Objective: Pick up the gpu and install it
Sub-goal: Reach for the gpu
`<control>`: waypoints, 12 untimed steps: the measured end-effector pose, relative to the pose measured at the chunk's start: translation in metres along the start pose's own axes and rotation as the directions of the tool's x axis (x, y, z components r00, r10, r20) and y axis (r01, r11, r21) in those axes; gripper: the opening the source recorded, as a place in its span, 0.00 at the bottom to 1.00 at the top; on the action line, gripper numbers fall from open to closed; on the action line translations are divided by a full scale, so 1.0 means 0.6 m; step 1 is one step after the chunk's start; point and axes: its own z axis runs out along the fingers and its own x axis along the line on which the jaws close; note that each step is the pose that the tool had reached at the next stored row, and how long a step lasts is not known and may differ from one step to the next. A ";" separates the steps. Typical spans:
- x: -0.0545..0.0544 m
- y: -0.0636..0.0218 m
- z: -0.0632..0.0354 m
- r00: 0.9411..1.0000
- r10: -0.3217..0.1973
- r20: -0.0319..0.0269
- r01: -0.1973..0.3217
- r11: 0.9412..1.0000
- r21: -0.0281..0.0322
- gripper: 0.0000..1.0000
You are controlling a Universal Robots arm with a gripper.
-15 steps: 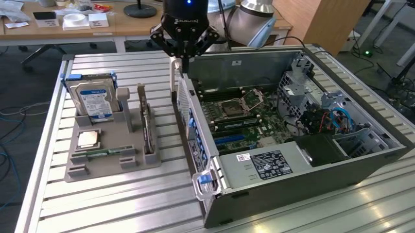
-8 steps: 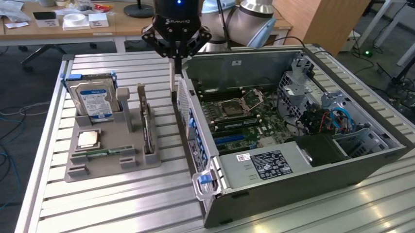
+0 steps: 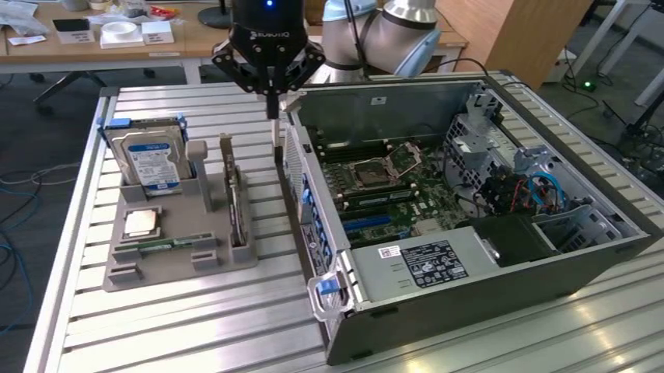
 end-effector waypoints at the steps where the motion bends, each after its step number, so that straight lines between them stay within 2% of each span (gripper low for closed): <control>1: 0.004 0.000 0.000 1.000 0.000 0.000 0.000 1.000 0.000 0.11; 12: 0.034 0.000 0.001 1.000 0.004 0.000 -0.004 1.000 0.000 0.11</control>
